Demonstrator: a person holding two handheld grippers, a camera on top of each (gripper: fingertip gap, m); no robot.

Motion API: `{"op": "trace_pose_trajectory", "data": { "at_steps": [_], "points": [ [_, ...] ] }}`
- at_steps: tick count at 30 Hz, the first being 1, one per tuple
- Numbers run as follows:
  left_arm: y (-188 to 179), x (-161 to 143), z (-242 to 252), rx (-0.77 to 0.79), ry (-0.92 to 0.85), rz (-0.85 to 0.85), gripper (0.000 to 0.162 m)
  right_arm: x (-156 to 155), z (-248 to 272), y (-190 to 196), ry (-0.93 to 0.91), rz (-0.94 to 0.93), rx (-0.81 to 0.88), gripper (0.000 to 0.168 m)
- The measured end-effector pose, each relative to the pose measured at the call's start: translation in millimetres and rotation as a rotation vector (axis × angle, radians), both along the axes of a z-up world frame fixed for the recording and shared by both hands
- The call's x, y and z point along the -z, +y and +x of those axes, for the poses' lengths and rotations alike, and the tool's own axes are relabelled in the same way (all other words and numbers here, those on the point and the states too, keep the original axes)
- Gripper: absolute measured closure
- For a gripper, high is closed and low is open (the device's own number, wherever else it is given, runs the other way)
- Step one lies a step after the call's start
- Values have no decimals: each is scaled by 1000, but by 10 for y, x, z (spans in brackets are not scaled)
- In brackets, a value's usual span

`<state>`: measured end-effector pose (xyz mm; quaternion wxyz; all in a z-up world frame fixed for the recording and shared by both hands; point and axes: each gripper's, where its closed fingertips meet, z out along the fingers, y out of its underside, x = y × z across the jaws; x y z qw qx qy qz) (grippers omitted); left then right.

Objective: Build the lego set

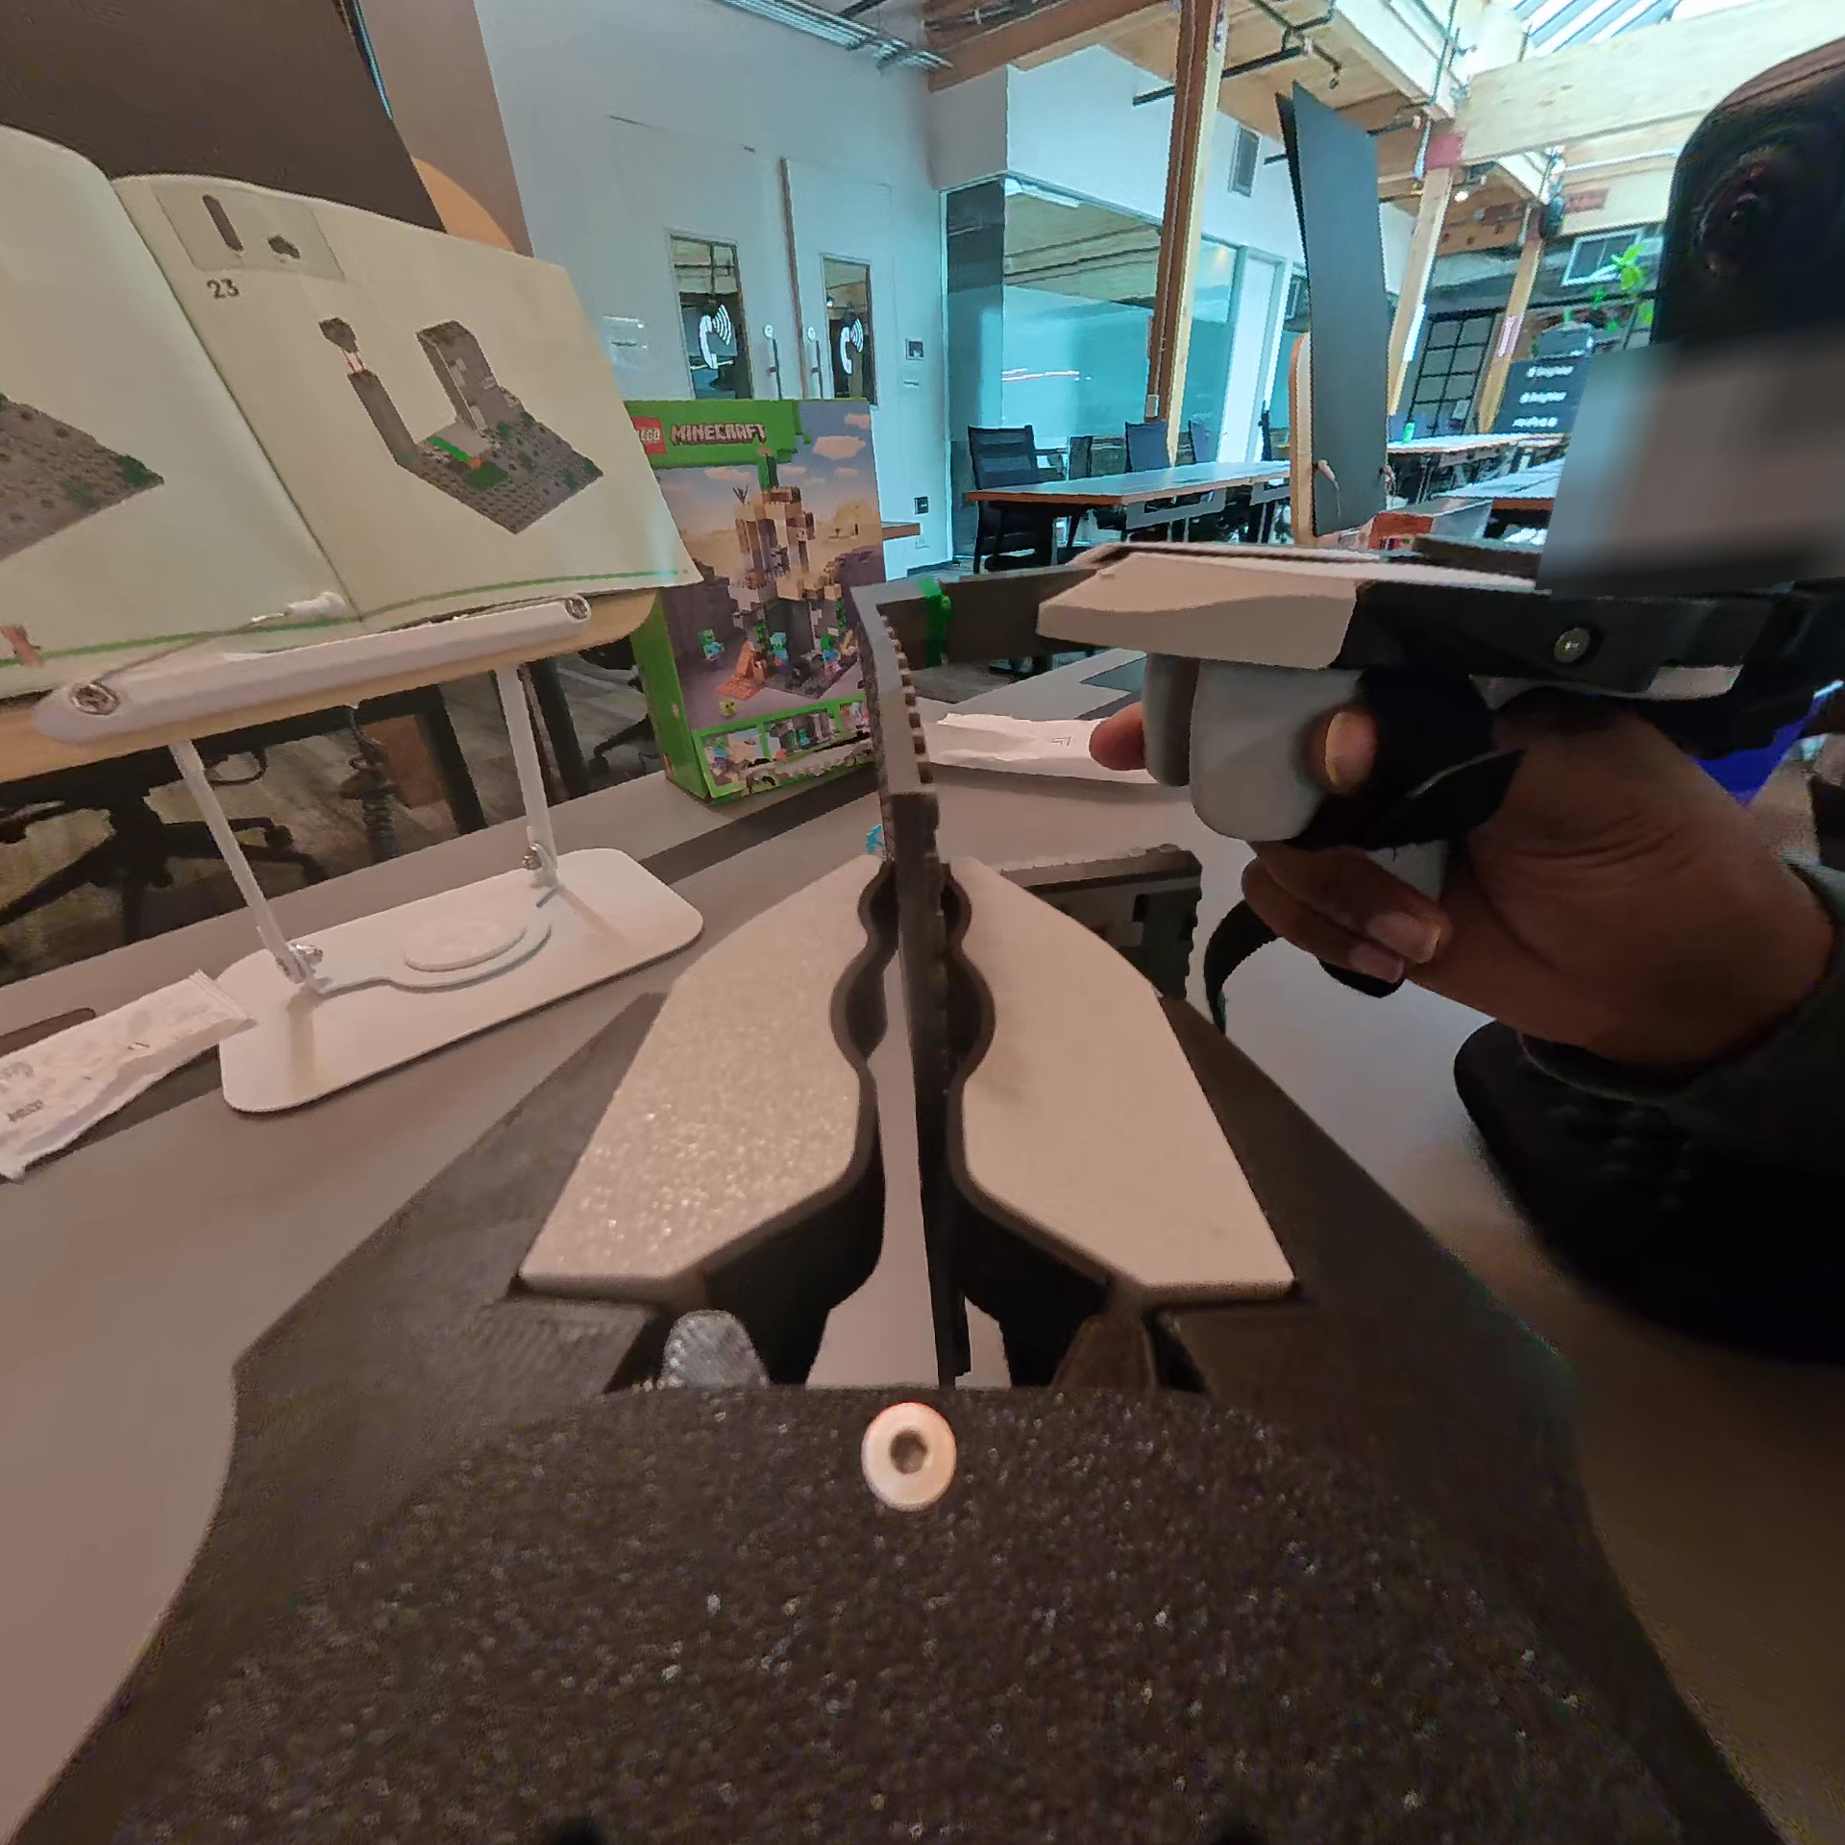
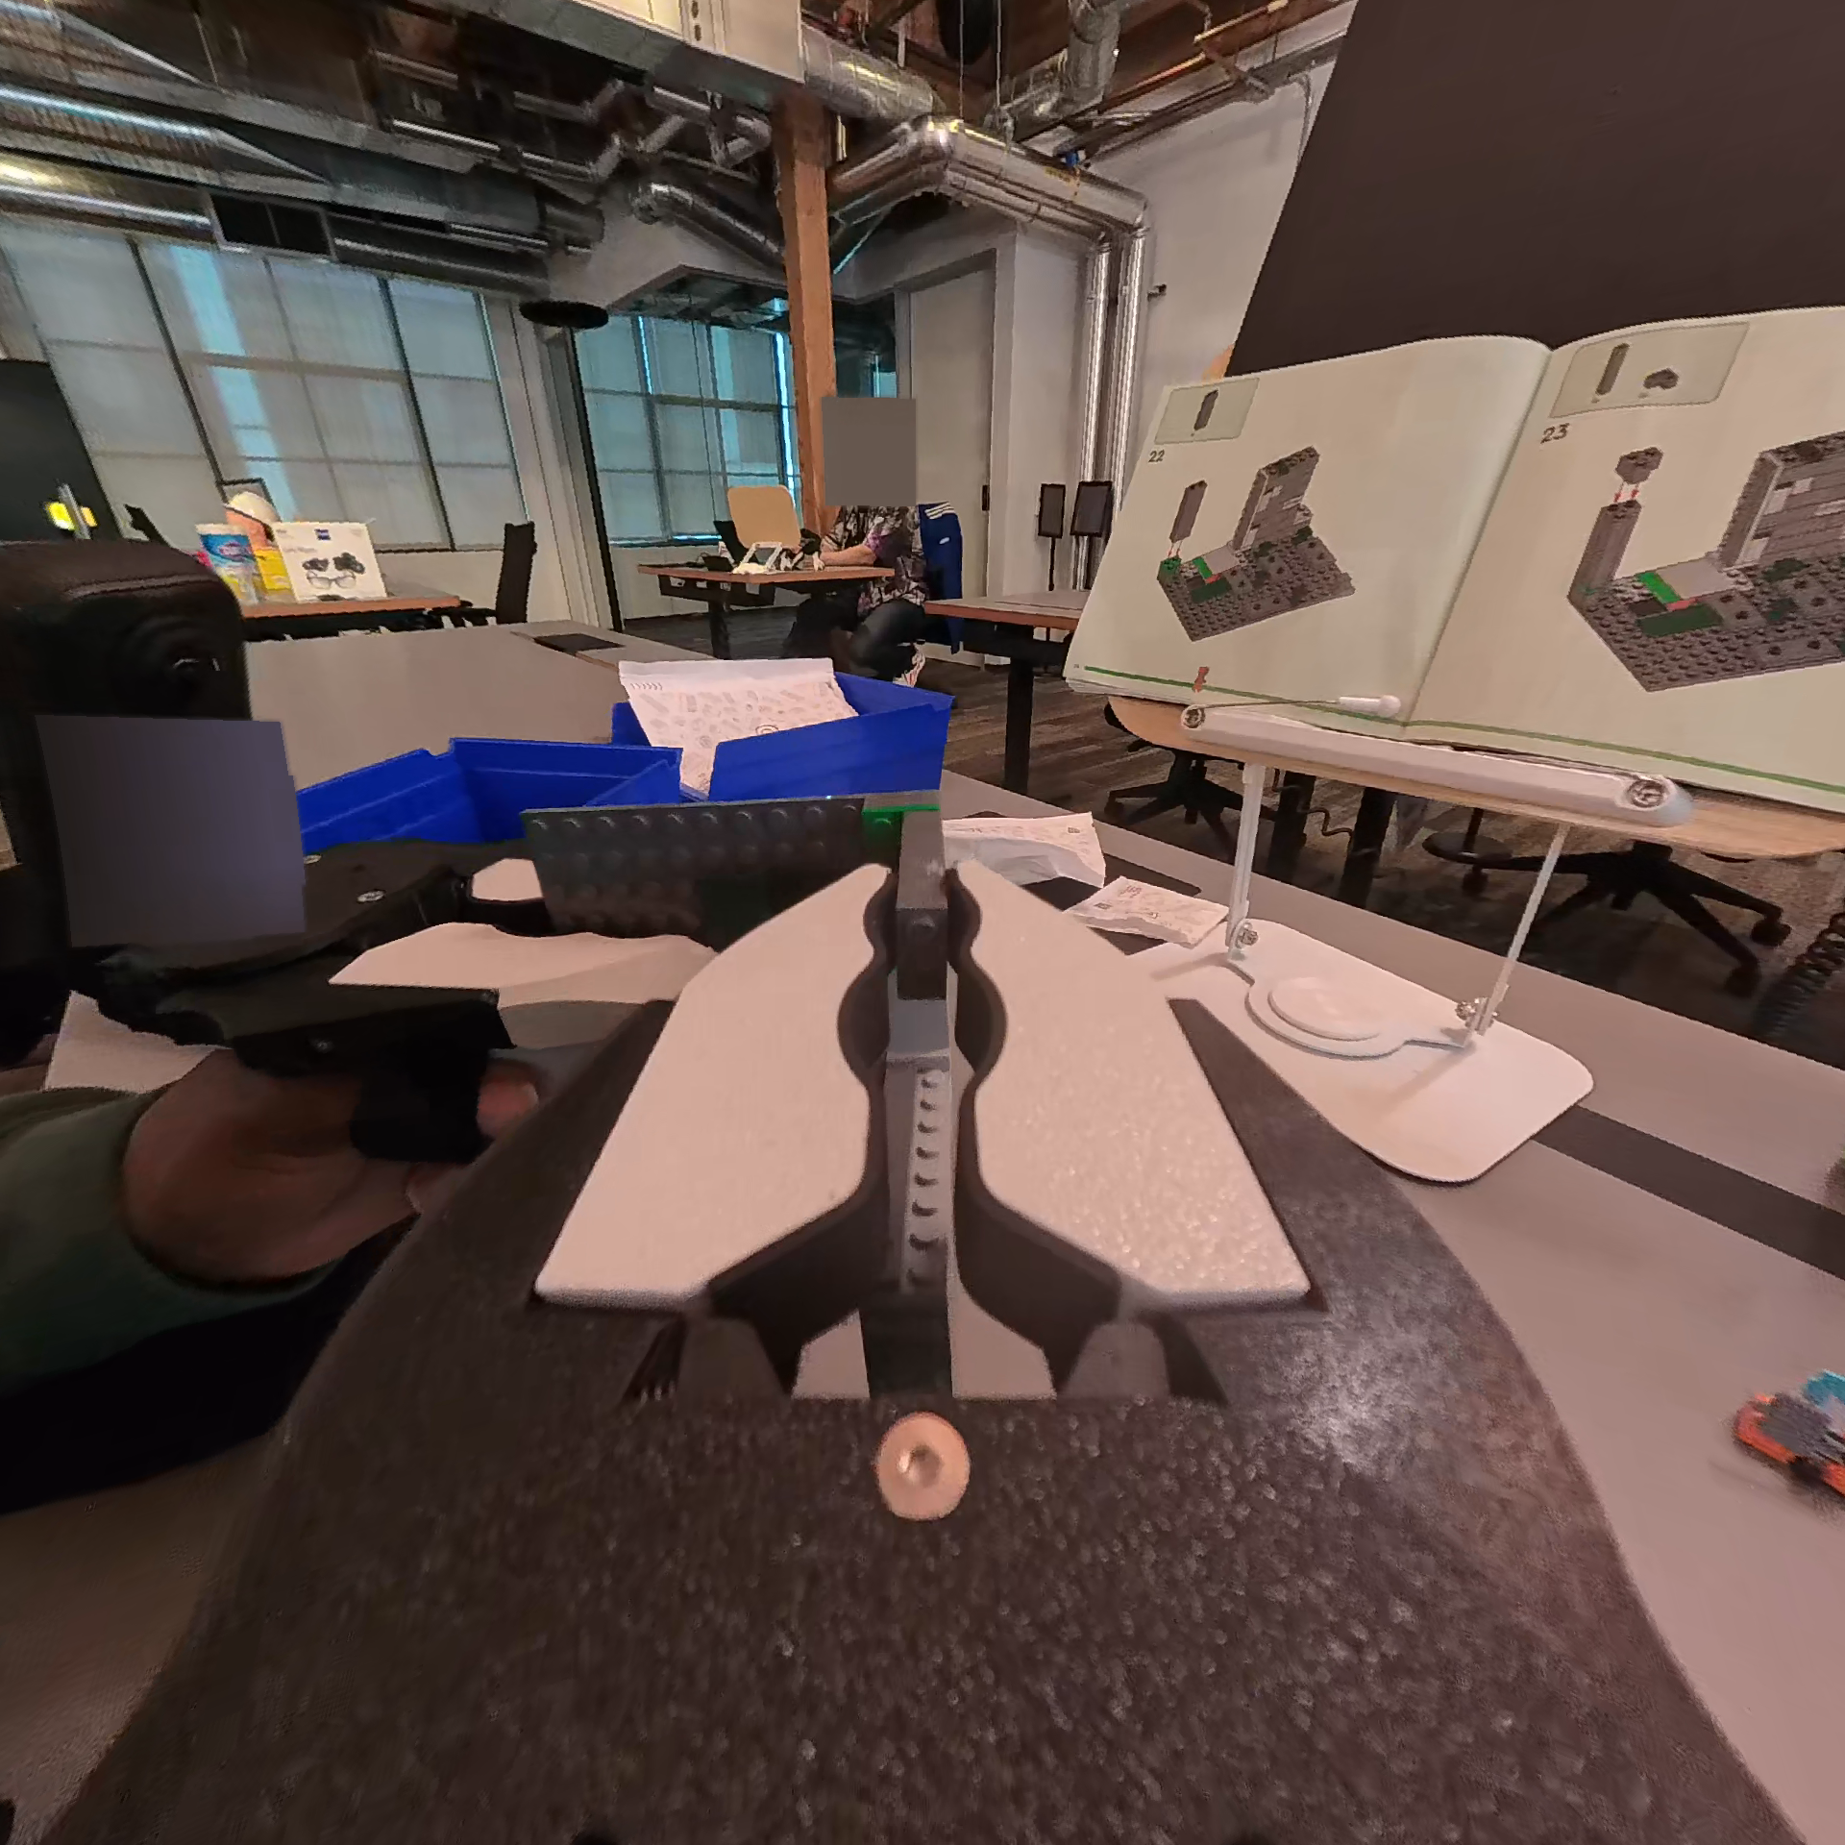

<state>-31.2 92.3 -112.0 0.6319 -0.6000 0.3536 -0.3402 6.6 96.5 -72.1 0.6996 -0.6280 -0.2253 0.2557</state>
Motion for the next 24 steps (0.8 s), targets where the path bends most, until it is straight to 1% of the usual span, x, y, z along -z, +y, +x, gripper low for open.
{"op": "trace_pose_trajectory", "data": {
  "at_steps": [11, 17, 24],
  "points": [
    [-37, -45, -61, -1, 112, 148, 155, -11, -36, -60, -43, 37, -46, 161],
    [-47, -55, -72, -13, 138, 193, 155, -12, -46, -66, -34, 38, -45, 161],
    [-52, -67, -71, -12, 134, 196, 155, -12, -45, -60, 0, 43, -53, 161]
  ]
}}
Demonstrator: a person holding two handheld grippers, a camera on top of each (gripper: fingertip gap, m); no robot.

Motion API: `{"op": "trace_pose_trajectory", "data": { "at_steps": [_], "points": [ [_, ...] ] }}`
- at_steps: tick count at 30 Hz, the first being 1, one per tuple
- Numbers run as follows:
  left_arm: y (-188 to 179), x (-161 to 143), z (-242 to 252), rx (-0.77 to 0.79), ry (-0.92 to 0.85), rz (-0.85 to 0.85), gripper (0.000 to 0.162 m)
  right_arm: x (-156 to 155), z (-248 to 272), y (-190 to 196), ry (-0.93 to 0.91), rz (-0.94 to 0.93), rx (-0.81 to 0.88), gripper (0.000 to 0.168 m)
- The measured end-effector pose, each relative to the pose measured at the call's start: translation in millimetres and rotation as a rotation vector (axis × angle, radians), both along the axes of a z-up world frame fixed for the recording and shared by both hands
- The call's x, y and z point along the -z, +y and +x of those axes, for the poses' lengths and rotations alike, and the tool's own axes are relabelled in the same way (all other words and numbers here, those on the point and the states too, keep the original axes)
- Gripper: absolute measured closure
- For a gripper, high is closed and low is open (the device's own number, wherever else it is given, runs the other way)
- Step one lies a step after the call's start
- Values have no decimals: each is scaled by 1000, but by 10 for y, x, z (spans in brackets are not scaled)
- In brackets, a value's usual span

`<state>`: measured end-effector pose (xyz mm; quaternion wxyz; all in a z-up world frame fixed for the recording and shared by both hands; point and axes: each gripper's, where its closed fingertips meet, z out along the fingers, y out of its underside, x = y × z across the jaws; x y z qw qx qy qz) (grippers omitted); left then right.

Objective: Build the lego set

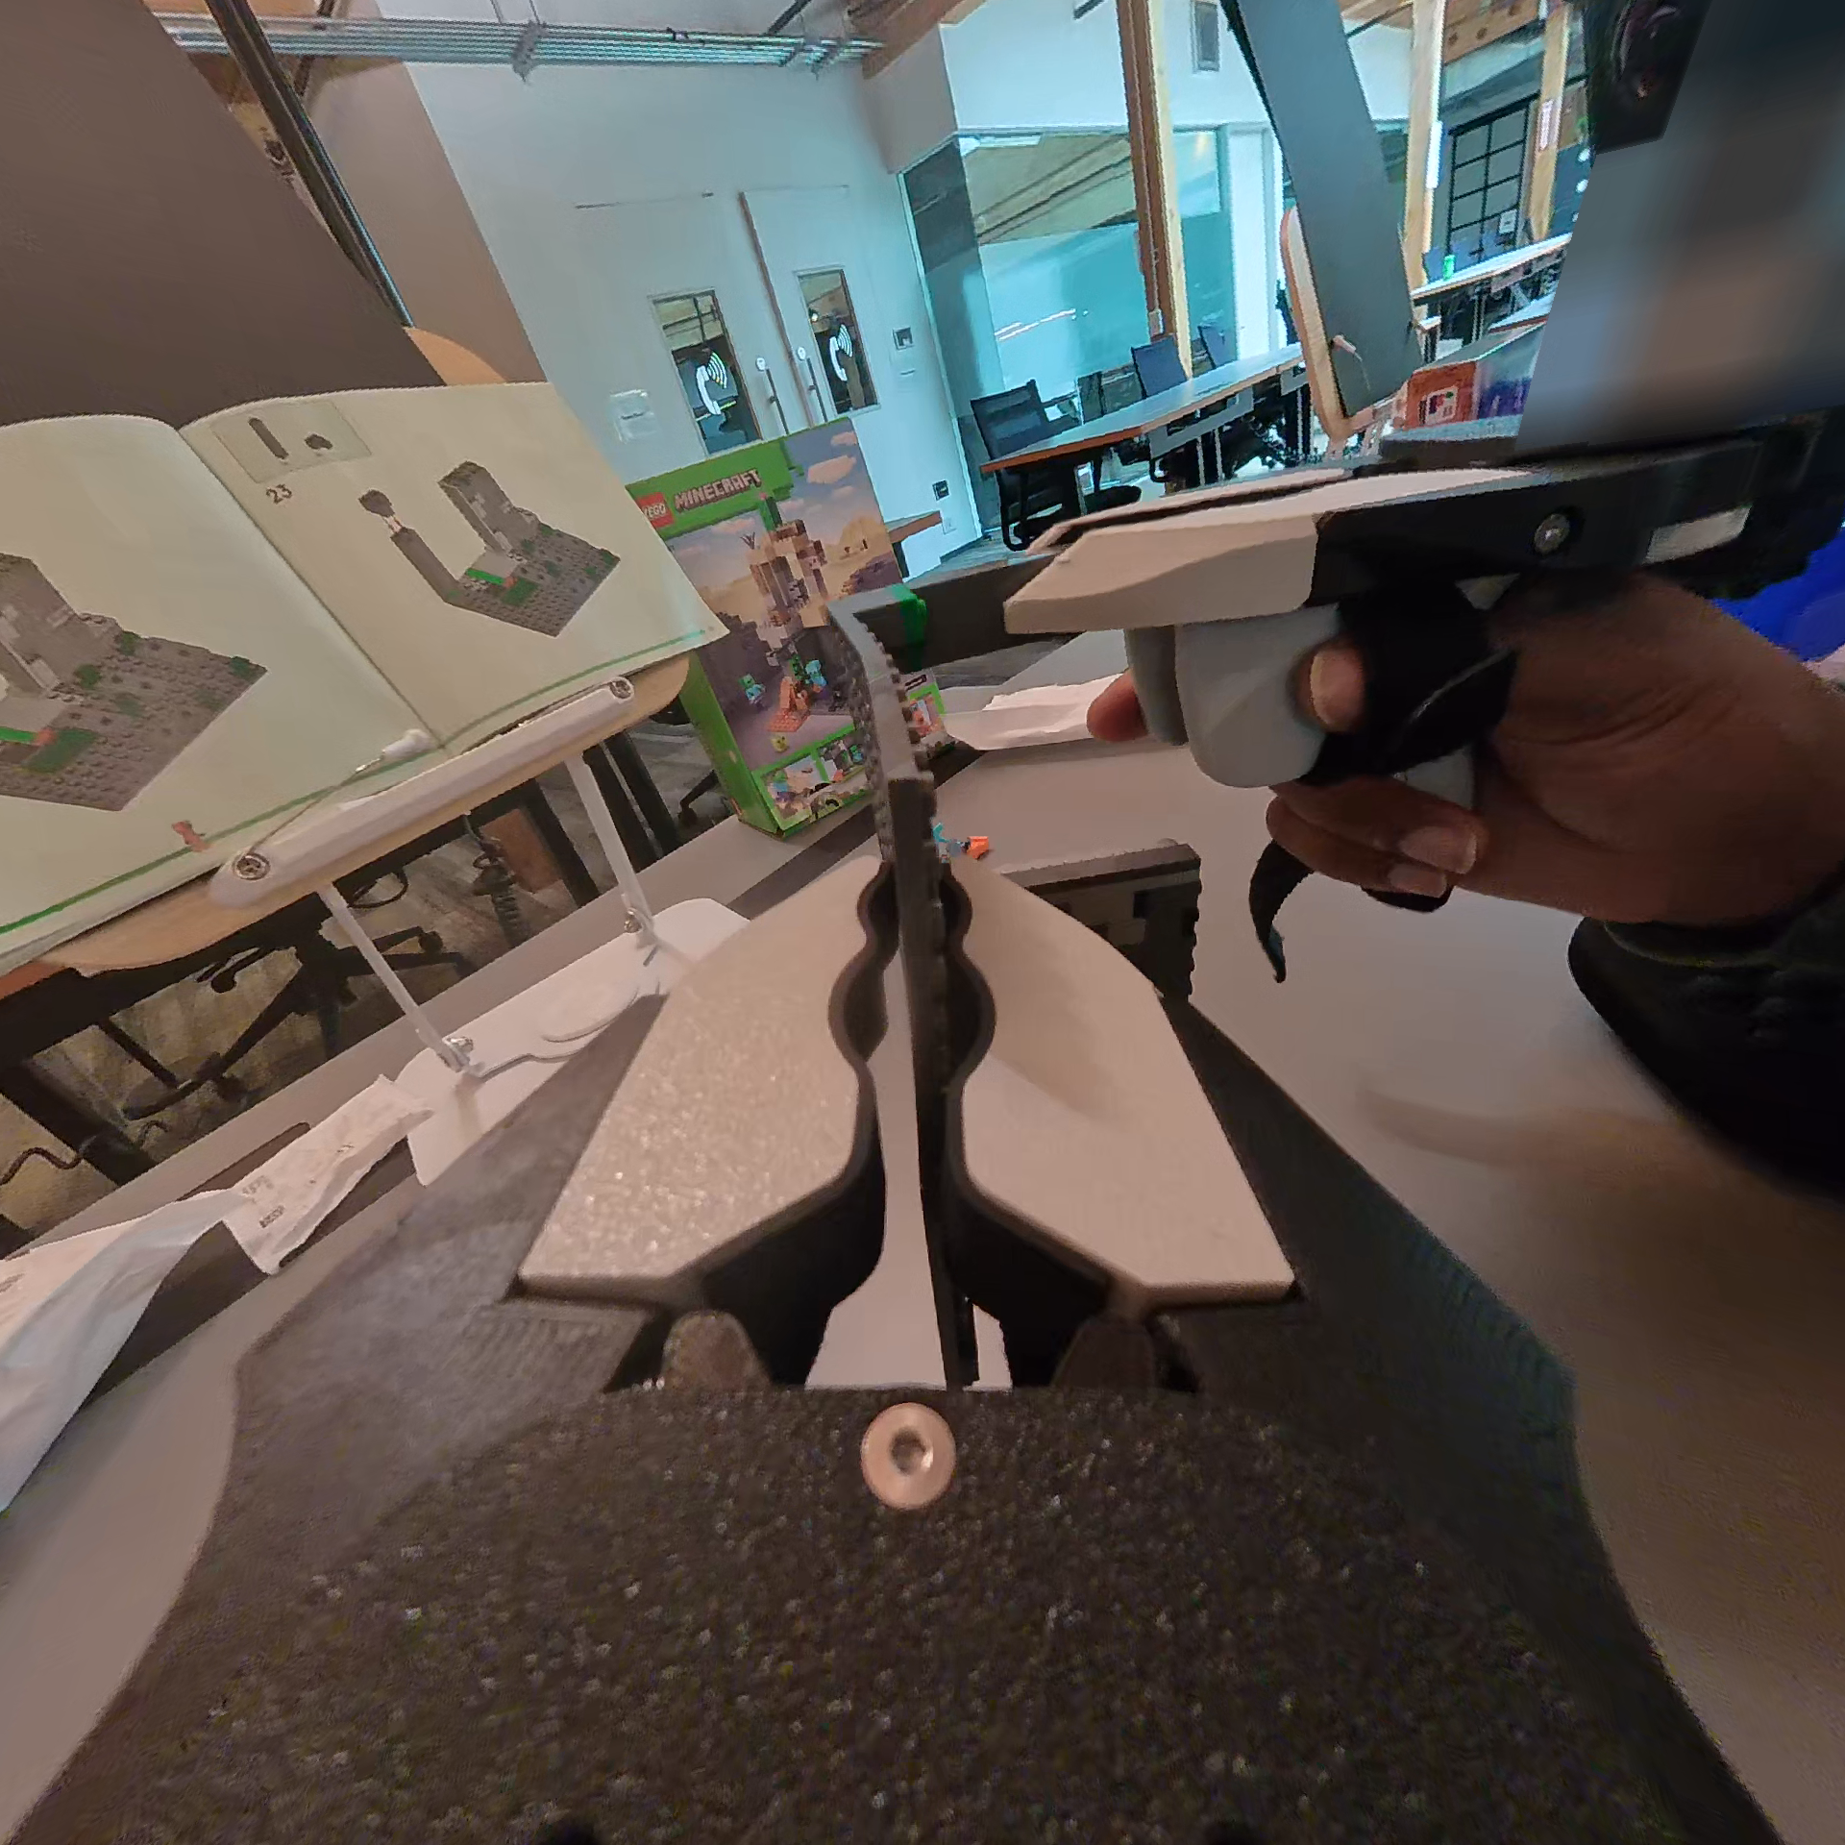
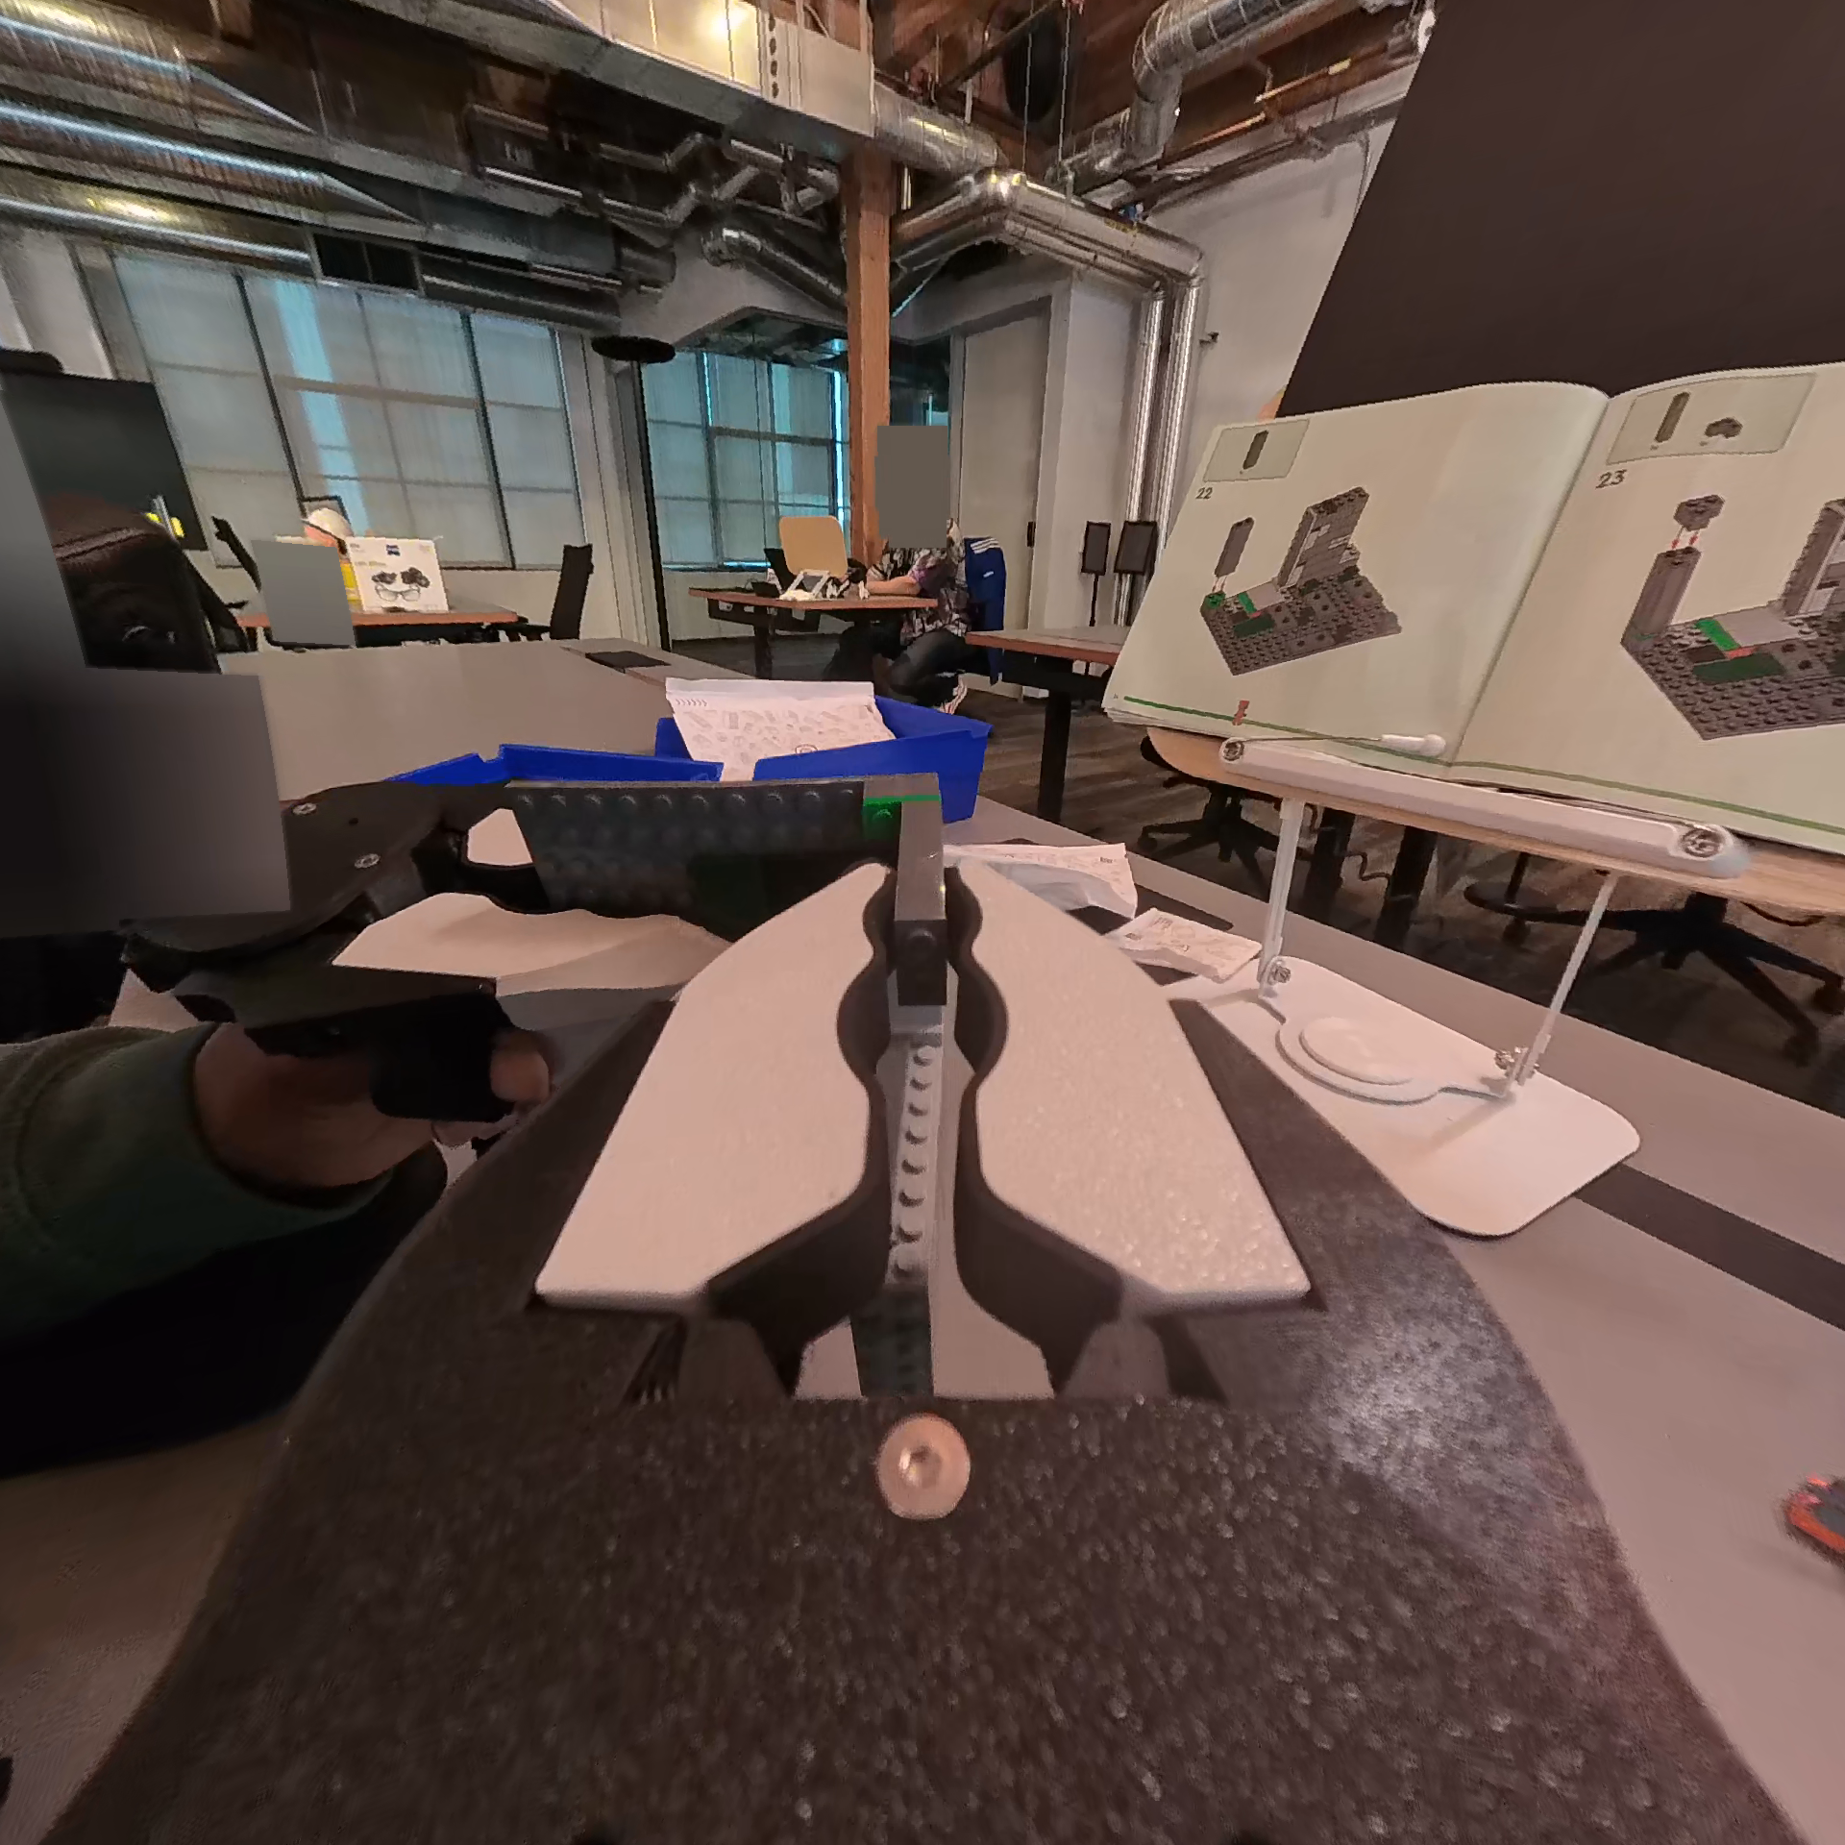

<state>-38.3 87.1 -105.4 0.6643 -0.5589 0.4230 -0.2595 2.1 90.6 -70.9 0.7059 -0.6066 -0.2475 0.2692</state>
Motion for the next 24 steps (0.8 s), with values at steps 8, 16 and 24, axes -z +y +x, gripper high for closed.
{"op": "trace_pose_trajectory", "data": {
  "at_steps": [8, 16, 24],
  "points": [
    [-15, -26, -2, 14, -37, -30, 155, -31, -6, -22, 41, 49, 27, 161],
    [14, -24, -8, 14, -65, -72, 155, -30, -6, -16, 41, 47, 43, 161],
    [42, -6, -12, 22, -112, -139, 155, -68, 15, -21, 59, 34, 45, 150]
  ]
}}
